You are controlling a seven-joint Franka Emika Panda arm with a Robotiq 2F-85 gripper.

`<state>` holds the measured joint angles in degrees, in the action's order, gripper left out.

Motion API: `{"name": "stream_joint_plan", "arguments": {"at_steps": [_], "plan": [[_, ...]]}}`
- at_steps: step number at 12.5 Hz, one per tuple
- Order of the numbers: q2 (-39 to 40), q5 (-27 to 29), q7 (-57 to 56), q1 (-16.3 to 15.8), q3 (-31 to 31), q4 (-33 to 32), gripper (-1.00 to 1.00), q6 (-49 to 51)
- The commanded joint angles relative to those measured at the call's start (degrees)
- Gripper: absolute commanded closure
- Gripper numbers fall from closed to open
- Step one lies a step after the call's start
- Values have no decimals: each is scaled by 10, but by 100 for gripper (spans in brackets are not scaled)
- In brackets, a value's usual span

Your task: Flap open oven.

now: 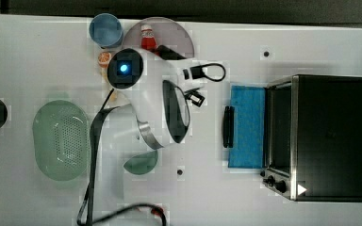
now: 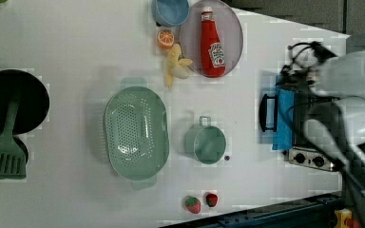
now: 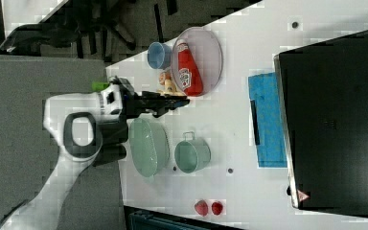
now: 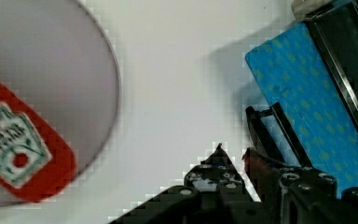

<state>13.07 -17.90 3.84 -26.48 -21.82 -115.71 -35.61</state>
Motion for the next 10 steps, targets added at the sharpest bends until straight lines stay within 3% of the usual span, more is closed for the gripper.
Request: {"name": "stream_joint_plan", "arguments": {"at_steps": [1,4,8,10], "plan": [[-58,29,12,16,-27,5,65,33],[-120,57,15,16,-28,5,65,66],[-188,140,22,16,-28,7,65,153],[-221,143,22,16,-27,8,65,163]]}}
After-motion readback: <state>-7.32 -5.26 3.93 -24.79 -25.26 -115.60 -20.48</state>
